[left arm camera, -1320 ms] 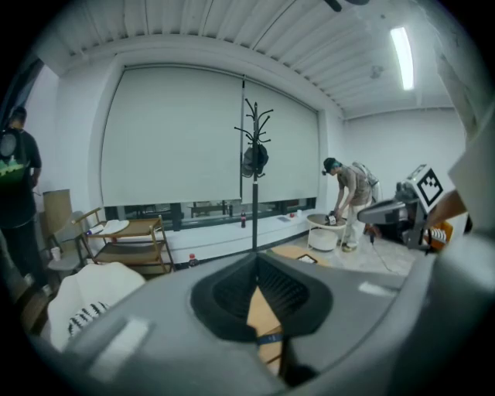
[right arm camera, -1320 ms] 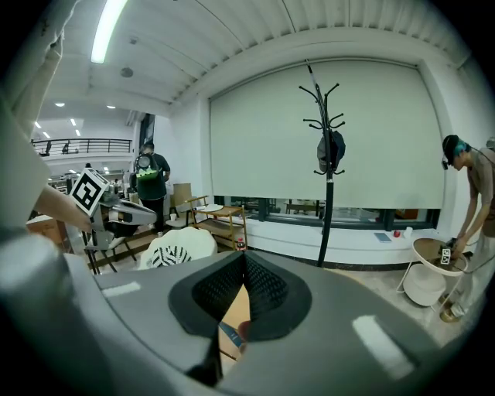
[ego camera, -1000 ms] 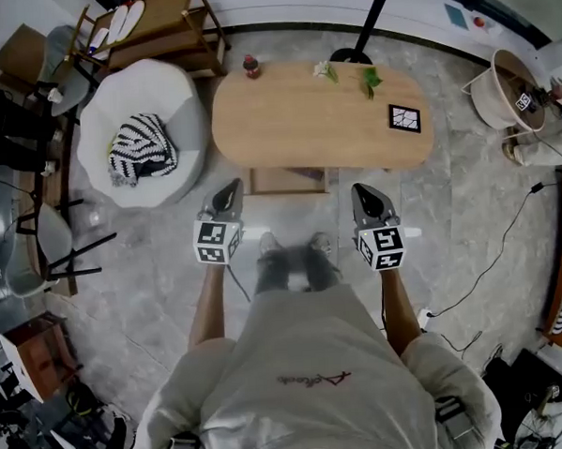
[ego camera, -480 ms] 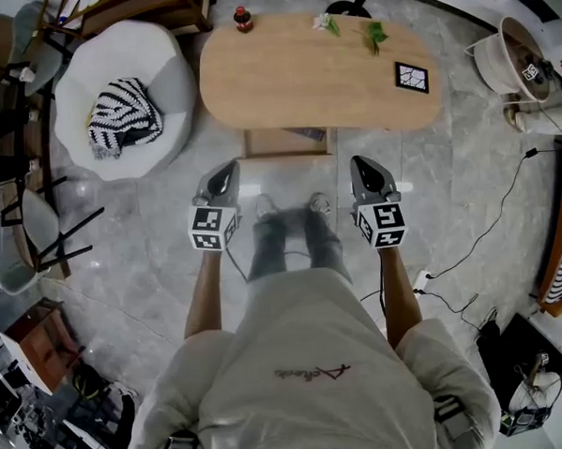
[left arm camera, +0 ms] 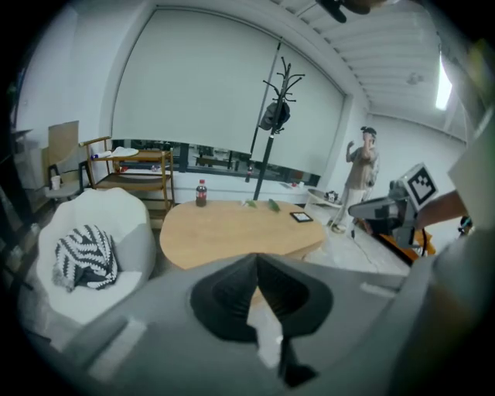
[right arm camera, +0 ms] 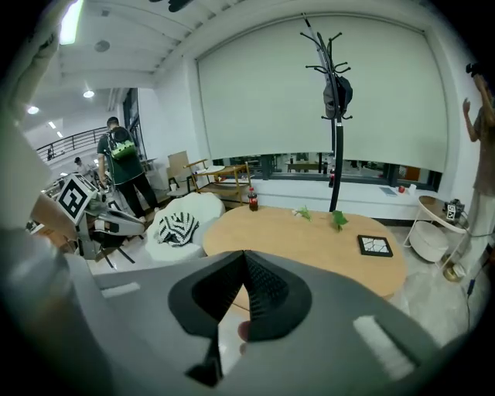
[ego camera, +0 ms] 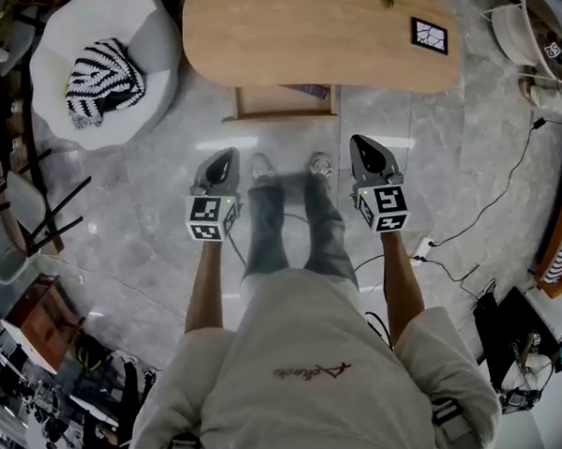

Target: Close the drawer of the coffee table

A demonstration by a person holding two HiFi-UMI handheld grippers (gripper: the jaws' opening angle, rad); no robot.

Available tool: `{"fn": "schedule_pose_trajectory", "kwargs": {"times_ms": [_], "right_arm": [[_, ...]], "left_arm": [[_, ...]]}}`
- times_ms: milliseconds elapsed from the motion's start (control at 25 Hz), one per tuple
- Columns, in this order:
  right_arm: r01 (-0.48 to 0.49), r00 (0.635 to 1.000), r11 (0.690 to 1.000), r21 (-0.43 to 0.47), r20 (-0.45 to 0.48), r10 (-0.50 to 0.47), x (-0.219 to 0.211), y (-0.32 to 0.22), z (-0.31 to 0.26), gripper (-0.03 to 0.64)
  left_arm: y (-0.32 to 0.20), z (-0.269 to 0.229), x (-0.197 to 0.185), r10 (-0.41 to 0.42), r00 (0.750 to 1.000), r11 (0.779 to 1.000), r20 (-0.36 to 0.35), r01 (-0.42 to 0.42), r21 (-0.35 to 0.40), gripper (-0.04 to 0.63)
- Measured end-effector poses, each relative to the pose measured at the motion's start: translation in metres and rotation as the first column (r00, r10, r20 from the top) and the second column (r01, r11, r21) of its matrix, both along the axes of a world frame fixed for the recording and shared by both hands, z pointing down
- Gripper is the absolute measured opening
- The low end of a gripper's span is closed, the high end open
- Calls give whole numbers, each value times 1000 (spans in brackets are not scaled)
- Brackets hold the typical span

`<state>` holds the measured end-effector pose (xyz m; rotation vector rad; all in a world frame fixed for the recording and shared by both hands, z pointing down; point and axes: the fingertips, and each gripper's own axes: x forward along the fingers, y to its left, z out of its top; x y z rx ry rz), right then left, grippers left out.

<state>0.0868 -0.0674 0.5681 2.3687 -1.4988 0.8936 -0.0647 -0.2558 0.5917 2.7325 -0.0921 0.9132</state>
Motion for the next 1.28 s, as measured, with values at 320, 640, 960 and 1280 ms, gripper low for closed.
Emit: {"fn": "schedule_pose_trajectory", "kwargs": {"times_ms": [320,640,960,1280], "right_arm": [[15,998,999,-39,62,-13,-17,3,76,3],[28,995,997,-74,103,-20,-36,13,138,3],[15,992,995,-100,123,-3,-44,26,186,3],[0,990,992,-125,143,18,-43,33,253,3]], "left_arm": [[5,74,-19,-18,998,999,64,20,-37,-2],[7,134,-40,-42,994,997,103,48,-55,-2],[8,182,-47,-42,994,997,102,49,-64,-2],[0,246,-45,-53,992,996,116,61,-60,-2]]}}
